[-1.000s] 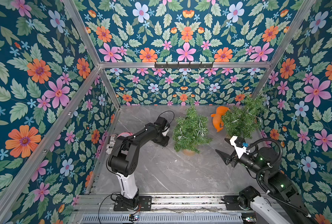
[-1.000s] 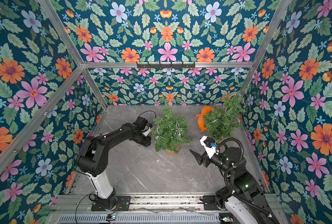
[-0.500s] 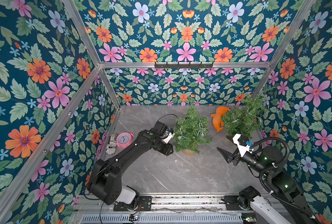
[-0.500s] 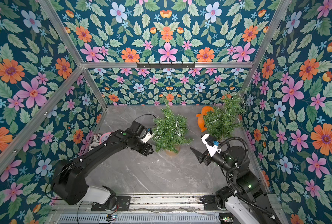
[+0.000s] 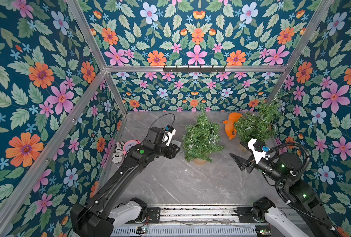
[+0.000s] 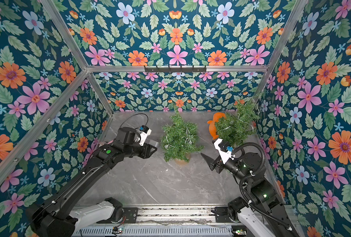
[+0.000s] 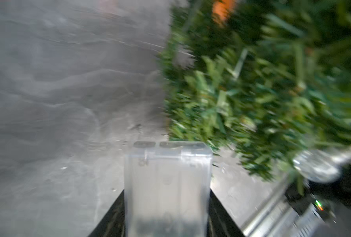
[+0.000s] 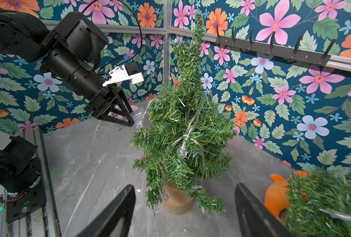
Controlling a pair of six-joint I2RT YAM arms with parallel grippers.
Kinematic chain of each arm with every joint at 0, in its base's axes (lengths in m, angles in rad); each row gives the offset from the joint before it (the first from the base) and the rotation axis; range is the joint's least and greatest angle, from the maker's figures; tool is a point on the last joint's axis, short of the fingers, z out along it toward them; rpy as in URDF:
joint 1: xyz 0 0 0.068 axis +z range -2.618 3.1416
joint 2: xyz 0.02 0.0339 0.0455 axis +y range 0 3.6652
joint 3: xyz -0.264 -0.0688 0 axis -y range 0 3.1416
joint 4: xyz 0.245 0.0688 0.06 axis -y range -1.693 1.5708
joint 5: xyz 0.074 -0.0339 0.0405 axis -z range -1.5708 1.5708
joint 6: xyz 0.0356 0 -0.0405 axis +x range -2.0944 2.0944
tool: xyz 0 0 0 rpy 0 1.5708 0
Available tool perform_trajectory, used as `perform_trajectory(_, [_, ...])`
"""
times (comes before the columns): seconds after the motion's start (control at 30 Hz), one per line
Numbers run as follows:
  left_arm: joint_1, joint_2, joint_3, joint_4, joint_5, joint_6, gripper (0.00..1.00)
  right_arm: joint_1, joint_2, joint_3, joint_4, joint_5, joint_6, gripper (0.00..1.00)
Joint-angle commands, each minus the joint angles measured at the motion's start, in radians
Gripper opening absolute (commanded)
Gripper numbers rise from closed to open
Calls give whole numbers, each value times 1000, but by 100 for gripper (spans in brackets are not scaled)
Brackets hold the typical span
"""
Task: Wrap string light around the christmas tree
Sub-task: Pick up the light string from the center of the board.
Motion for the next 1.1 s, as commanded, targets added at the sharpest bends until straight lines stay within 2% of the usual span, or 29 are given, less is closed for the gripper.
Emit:
perform_trajectory(0.0, [15,-30,3,5,-257,-84,8,0,16,11,39,-20,15,77])
perform_trajectory(0.13, [16,-148,-7,31,-279,-95,7,0,34,28,37,-20,17,76])
perform_trajectory(0.2, [17,-213,-14,48,-378,-107,7,1,45,35,39,-21,19,76])
perform_trajectory(0.27, [17,-252,13,31,-523,-130,0,0,57,43,44,-26,22,76])
perform_trajectory(0.37, [17,-267,86,-8,-691,-136,0,0,73,58,55,-30,29,76])
perform_trajectory(0.43, [17,-275,124,-4,-747,-115,0,1,83,69,69,-36,33,76])
perform_trajectory(0.47, [17,-281,142,3,-739,-99,0,0,89,76,75,-39,33,76])
perform_trajectory(0.6, [17,-327,182,68,-532,-57,0,1,114,106,81,-60,34,75])
perform_trajectory(0.7, [17,-378,166,163,-252,-30,0,1,128,126,92,-85,41,75])
perform_trajectory(0.77, [17,-397,154,231,-9,-6,0,0,135,133,111,-110,59,75])
perform_trajectory(0.87, [17,-388,118,315,276,-8,0,0,141,130,160,-152,102,75])
perform_trajectory(1.0, [15,-301,121,324,463,-12,0,2,149,129,232,-208,189,75])
perform_trajectory(1.07, [9,-280,107,369,524,-22,0,3,167,133,280,-201,308,75])
